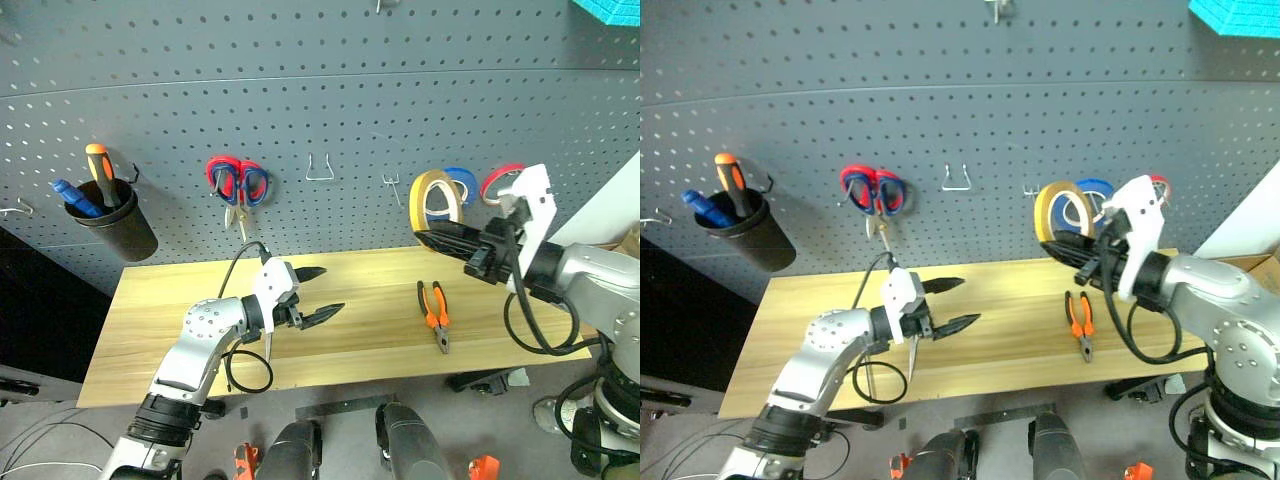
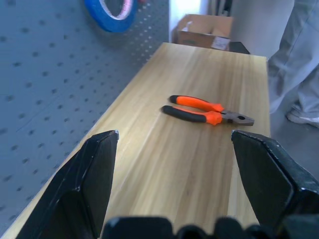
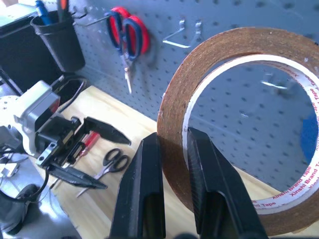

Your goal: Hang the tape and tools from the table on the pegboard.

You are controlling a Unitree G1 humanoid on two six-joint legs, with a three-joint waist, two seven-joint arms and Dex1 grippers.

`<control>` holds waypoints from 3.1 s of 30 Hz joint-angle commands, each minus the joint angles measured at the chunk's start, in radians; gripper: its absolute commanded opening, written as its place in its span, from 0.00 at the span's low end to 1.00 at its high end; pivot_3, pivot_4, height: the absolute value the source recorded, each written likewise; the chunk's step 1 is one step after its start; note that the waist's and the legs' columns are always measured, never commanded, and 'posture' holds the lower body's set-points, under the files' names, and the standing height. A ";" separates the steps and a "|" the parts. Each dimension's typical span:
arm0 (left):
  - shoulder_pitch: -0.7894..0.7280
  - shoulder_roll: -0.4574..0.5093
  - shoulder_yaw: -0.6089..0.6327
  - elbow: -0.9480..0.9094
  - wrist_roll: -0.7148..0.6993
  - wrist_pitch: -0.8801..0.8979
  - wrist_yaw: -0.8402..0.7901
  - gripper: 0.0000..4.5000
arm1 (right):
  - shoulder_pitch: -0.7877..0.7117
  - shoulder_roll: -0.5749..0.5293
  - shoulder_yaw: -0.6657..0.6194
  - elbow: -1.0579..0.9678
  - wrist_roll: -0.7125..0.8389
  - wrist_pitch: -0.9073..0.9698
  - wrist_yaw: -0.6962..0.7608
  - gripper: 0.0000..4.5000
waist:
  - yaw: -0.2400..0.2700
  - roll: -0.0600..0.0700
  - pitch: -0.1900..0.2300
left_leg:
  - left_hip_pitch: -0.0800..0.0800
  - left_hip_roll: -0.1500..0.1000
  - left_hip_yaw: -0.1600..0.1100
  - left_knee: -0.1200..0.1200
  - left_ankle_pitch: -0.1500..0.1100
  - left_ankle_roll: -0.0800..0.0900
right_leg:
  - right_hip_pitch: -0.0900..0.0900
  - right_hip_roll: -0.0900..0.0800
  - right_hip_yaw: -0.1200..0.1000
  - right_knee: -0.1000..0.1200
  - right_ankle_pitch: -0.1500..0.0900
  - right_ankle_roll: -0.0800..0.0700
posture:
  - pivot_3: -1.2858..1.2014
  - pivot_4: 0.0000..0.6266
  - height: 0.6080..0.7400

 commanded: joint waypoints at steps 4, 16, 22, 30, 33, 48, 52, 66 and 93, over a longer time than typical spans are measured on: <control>0.029 0.002 0.011 -0.083 0.008 0.002 0.044 0.86 | -0.044 0.036 0.186 0.106 -0.164 -0.174 -0.058 0.02 | 0.001 0.000 -0.008 | 0.000 -0.001 0.001 0.000 0.000 0.000 | -0.001 0.000 0.000 0.000 0.001 0.000 | 0.42 0.20 1.00; 0.044 -0.007 -0.004 -0.099 0.030 0.006 0.084 0.86 | -0.099 0.110 0.446 0.398 -0.445 -0.451 -0.059 0.02 | 0.004 0.000 -0.033 | 0.002 0.000 0.003 0.001 0.000 0.000 | -0.001 0.001 0.000 0.002 0.002 0.000 | 0.43 0.18 1.00; 0.028 -0.019 -0.011 -0.084 0.042 0.001 0.087 0.86 | -0.166 0.189 0.506 0.606 -0.592 -0.556 -0.100 0.02 | -0.007 0.000 -0.039 | 0.002 0.000 0.004 0.001 0.001 0.000 | -0.001 0.002 0.001 0.002 0.003 -0.002 | 0.42 0.18 1.00; 0.013 -0.033 -0.020 -0.076 0.049 -0.001 0.083 0.86 | -0.111 0.188 0.449 0.534 -0.592 -0.504 -0.072 0.52 | -0.008 0.000 -0.045 | 0.002 0.000 0.003 0.001 0.000 0.000 | -0.001 0.002 0.001 0.002 0.004 -0.002 | 0.42 0.21 1.00; 0.019 -0.032 -0.022 -0.076 0.052 -0.002 0.078 0.86 | -0.071 0.152 0.416 0.411 -0.532 -0.400 -0.029 0.74 | -0.009 0.000 -0.045 | 0.002 0.000 0.003 0.001 0.000 0.000 | -0.001 0.002 0.002 0.002 0.004 -0.002 | 0.42 0.24 1.00; 0.190 0.041 -0.078 -0.149 0.112 0.043 0.066 0.86 | 0.144 0.143 0.285 0.636 -0.545 -0.127 -0.196 0.99 | -0.008 0.002 -0.024 | 0.006 0.004 0.007 0.002 0.001 0.003 | 0.003 0.001 0.003 0.002 0.001 0.003 | 0.44 0.40 1.00; 0.232 0.059 -0.067 -0.213 0.098 0.083 0.064 0.86 | 0.119 0.182 0.230 0.732 -0.595 -0.173 -0.284 0.99 | -0.003 0.004 -0.011 | 0.003 0.007 0.011 0.001 0.001 0.003 | 0.001 0.002 0.003 0.002 0.002 0.000 | 0.44 0.43 1.00; 0.241 0.063 -0.056 -0.299 0.054 0.166 0.076 0.86 | 0.072 0.283 0.241 0.972 -0.659 -0.320 -0.310 0.99 | 0.002 0.003 0.003 | 0.004 0.009 0.013 0.001 0.000 0.004 | 0.002 0.004 0.002 0.000 0.001 0.002 | 0.45 0.39 1.00; 0.106 -0.148 0.213 -0.223 -0.070 -0.042 0.278 0.86 | -0.161 0.141 0.312 0.161 -0.213 -0.462 0.340 0.53 | 0.026 -0.002 0.003 | -0.005 0.016 0.014 0.003 -0.001 0.000 | -0.007 0.011 0.001 -0.001 0.004 0.000 | 0.47 0.28 1.00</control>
